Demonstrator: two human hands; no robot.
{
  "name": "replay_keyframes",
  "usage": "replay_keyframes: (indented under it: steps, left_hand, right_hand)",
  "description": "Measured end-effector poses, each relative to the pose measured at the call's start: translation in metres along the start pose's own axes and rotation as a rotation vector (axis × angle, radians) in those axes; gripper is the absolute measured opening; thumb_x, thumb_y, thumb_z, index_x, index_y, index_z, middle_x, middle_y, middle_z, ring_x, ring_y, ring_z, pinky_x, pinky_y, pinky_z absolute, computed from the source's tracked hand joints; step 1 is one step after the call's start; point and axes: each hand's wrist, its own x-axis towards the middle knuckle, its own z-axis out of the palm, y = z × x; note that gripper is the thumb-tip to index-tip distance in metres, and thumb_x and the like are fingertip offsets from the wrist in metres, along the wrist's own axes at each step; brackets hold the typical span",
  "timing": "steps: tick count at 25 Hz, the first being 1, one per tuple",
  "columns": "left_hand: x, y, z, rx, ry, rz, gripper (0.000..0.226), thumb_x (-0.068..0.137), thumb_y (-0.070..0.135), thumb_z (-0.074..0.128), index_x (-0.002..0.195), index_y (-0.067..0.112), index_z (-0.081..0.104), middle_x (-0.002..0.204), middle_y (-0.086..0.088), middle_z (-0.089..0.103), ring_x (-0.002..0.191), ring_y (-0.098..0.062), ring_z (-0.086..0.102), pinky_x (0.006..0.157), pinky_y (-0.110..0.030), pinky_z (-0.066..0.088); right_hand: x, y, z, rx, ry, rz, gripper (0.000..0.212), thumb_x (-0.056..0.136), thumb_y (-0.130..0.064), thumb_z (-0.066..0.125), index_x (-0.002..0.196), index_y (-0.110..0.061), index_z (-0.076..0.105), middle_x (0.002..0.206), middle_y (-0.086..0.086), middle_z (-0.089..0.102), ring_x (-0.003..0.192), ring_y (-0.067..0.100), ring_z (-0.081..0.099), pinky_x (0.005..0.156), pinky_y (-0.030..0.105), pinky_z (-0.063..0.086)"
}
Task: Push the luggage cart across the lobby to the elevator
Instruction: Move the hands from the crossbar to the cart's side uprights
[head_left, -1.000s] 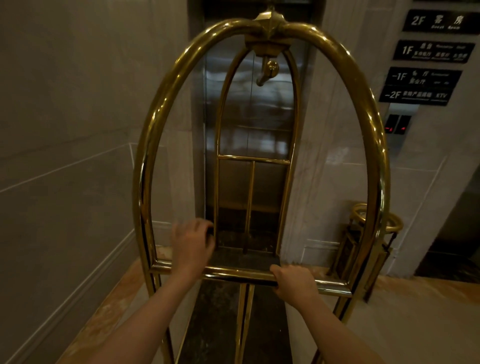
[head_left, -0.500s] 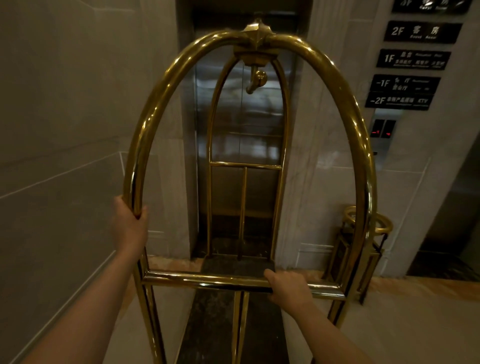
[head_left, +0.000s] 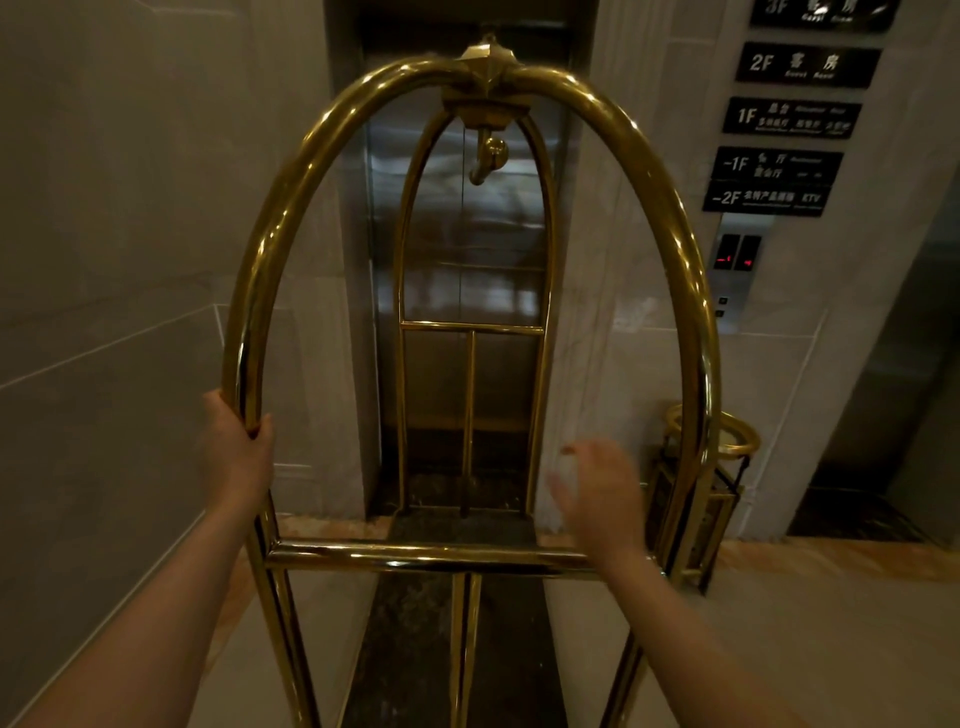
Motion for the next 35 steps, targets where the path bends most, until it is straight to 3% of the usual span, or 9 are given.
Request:
replay_keyframes:
  steps: [2, 5, 8, 11, 16, 29, 35]
  left_hand:
    - [-0.001, 0.001, 0.000, -0.001, 0.000, -0.002, 0.033, 0.093, 0.008, 0.058, 0.120, 0.007, 0.040, 0.097, -0.014, 0.054, 0.082, -0.028, 0.051, 0.069, -0.045, 0.042]
    - [-0.001, 0.001, 0.001, 0.005, 0.013, 0.003, 0.034, 0.092, 0.009, 0.059, 0.120, 0.007, 0.040, 0.101, -0.020, 0.057, 0.083, -0.032, 0.054, 0.068, -0.045, 0.042]
    - [0.000, 0.000, 0.001, 0.012, 0.025, -0.005, 0.033, 0.092, 0.010, 0.059, 0.120, 0.006, 0.040, 0.103, -0.021, 0.056, 0.083, -0.031, 0.052, 0.068, -0.045, 0.041]
    - [0.000, -0.002, 0.003, 0.010, 0.039, 0.015, 0.032, 0.093, 0.012, 0.059, 0.119, 0.006, 0.042, 0.105, -0.023, 0.058, 0.087, -0.035, 0.056, 0.070, -0.048, 0.044]
    - [0.000, -0.004, 0.011, 0.040, 0.099, 0.046, 0.033, 0.094, 0.014, 0.057, 0.121, 0.003, 0.042, 0.109, -0.029, 0.060, 0.094, -0.046, 0.058, 0.072, -0.052, 0.044]
    - [-0.001, -0.001, 0.014, 0.058, 0.173, 0.094, 0.028, 0.094, 0.012, 0.056, 0.114, -0.003, 0.044, 0.101, -0.033, 0.059, 0.087, -0.047, 0.057, 0.066, -0.046, 0.037]
    - [-0.003, -0.002, 0.012, 0.060, 0.162, 0.076, 0.028, 0.094, 0.015, 0.057, 0.114, 0.001, 0.044, 0.103, -0.030, 0.058, 0.089, -0.046, 0.057, 0.069, -0.050, 0.042]
  right_hand:
    - [0.025, 0.008, -0.039, -0.064, 0.385, 0.061, 0.027, 0.088, -0.013, 0.067, 0.111, -0.007, 0.054, 0.112, 0.018, 0.057, 0.104, 0.030, 0.049, 0.090, 0.040, 0.037]
    - [0.050, 0.028, -0.067, -0.059, 0.617, 0.209, 0.039, 0.081, -0.008, 0.069, 0.115, -0.002, 0.051, 0.117, 0.024, 0.054, 0.108, 0.033, 0.046, 0.093, 0.039, 0.035]
    - [0.055, 0.034, -0.066, 0.181, 0.558, 0.383, 0.052, 0.082, -0.011, 0.073, 0.126, -0.006, 0.044, 0.119, 0.021, 0.054, 0.104, 0.034, 0.055, 0.084, 0.038, 0.045]
    - [0.057, 0.039, -0.065, 0.206, 0.473, 0.500, 0.041, 0.090, -0.011, 0.067, 0.125, -0.002, 0.046, 0.107, 0.021, 0.063, 0.091, 0.036, 0.063, 0.073, 0.030, 0.037]
    - [0.061, 0.043, -0.065, 0.133, 0.494, 0.506, 0.037, 0.091, -0.009, 0.064, 0.122, 0.000, 0.047, 0.101, 0.024, 0.065, 0.086, 0.041, 0.063, 0.071, 0.031, 0.036]
    - [0.062, 0.047, -0.060, 0.126, 0.529, 0.503, 0.035, 0.090, -0.010, 0.066, 0.119, 0.000, 0.048, 0.098, 0.025, 0.064, 0.085, 0.042, 0.062, 0.068, 0.035, 0.039]
    - [0.060, 0.046, -0.060, 0.119, 0.534, 0.501, 0.032, 0.092, -0.013, 0.065, 0.117, -0.002, 0.049, 0.098, 0.022, 0.064, 0.084, 0.040, 0.062, 0.067, 0.035, 0.041]
